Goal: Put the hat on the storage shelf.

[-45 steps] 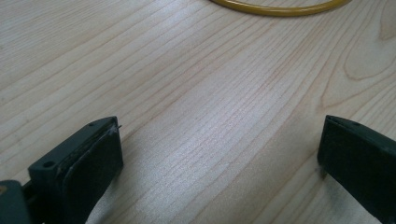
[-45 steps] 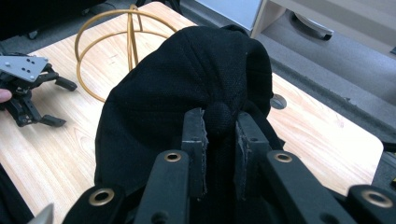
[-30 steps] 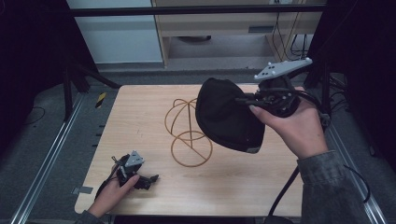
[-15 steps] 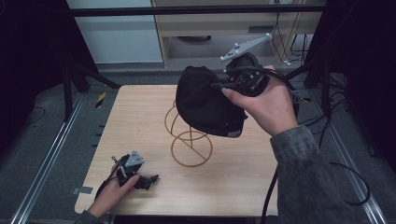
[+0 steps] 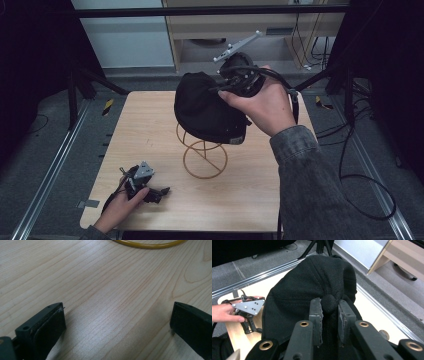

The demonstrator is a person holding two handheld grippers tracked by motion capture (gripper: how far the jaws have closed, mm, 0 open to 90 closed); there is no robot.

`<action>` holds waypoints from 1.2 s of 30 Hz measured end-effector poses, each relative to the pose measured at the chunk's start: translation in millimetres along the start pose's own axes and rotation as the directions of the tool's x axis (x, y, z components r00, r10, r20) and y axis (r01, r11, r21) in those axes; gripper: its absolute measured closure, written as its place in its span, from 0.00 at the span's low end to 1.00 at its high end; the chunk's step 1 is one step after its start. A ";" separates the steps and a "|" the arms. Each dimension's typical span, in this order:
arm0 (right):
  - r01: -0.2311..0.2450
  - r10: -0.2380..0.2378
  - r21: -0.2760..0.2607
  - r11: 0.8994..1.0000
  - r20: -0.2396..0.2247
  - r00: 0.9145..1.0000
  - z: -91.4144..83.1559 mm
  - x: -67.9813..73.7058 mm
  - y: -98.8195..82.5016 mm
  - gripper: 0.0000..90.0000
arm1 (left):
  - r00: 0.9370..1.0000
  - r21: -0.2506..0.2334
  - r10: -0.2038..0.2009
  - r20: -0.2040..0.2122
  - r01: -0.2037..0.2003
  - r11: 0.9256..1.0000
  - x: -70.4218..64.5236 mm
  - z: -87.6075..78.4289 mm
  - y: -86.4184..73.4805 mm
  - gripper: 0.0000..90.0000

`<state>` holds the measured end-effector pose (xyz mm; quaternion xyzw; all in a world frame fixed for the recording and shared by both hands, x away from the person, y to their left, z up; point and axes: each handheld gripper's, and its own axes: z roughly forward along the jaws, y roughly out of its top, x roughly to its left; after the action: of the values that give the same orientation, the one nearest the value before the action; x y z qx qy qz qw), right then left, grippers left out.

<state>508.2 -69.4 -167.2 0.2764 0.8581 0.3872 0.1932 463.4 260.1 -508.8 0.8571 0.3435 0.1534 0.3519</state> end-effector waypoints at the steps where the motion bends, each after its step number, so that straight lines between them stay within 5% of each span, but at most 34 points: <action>1: 0.001 -0.001 0.001 1.000 0.000 1.000 1.8 -0.4 0.3 0.85 | 1.000 -0.002 -0.001 0.000 0.001 1.000 -0.1 0.1 0.0 0.00; 36: 0.001 0.003 0.059 0.998 -0.064 0.998 41.7 8.5 -3.3 0.84 | 1.000 0.000 0.000 0.000 0.000 1.000 0.0 0.0 0.0 0.00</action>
<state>523.3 -42.6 -196.8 0.2698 0.8747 0.3707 0.1570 463.4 260.1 -508.8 0.8570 0.3436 0.1532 0.3522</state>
